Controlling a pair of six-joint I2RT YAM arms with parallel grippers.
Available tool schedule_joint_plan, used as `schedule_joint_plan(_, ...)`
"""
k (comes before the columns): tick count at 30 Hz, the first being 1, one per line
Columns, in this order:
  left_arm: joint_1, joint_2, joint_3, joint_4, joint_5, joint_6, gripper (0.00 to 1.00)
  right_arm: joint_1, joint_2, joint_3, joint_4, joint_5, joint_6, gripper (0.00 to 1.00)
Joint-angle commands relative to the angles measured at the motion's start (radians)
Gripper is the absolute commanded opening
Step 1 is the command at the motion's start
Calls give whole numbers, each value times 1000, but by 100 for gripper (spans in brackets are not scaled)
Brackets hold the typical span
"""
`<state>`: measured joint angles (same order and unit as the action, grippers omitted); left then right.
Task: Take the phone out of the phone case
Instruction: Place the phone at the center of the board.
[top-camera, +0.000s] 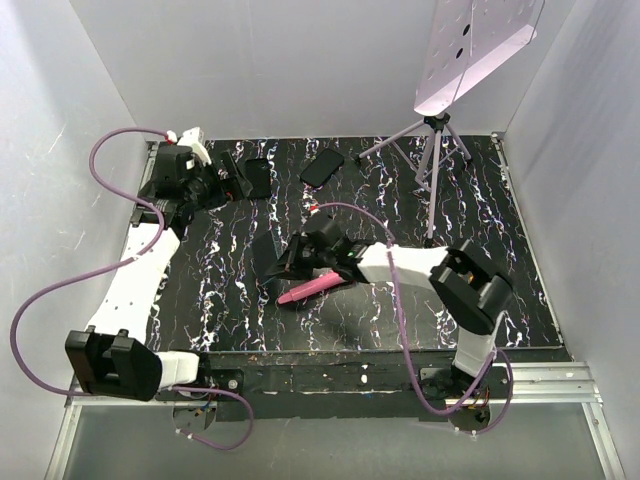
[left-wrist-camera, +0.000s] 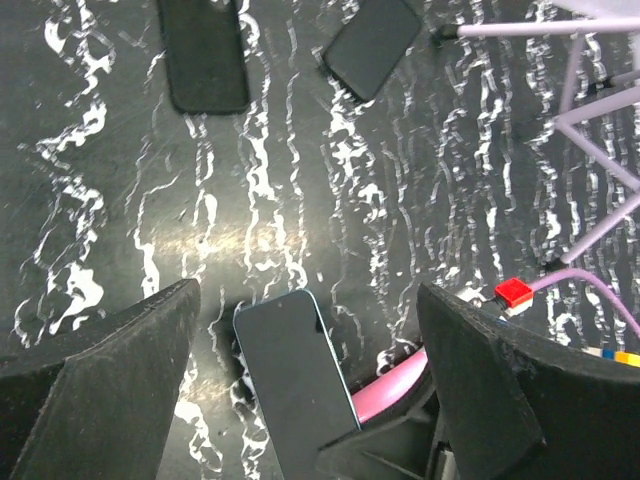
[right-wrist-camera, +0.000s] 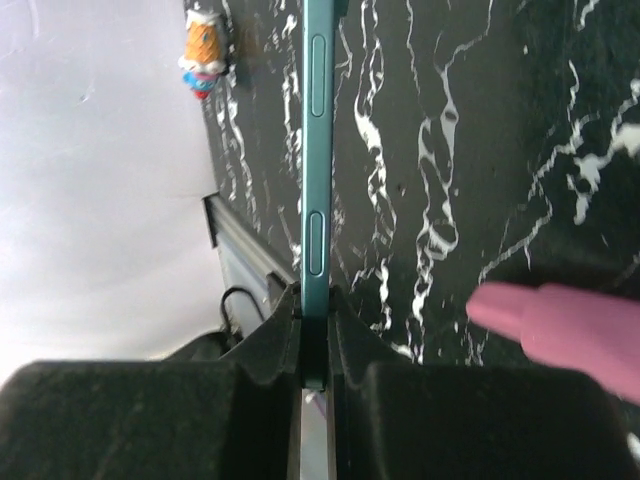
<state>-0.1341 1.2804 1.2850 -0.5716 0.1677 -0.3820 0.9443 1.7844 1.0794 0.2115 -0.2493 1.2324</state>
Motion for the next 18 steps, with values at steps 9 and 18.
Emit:
schedule_joint_plan(9,-35,-197,-199,36,-62,20,89,45,248,312,-107,177,-102,30)
schedule_joint_plan(18,-41,-96,-188,78,-11,43,98,37,87,330,-386,179,-388,70)
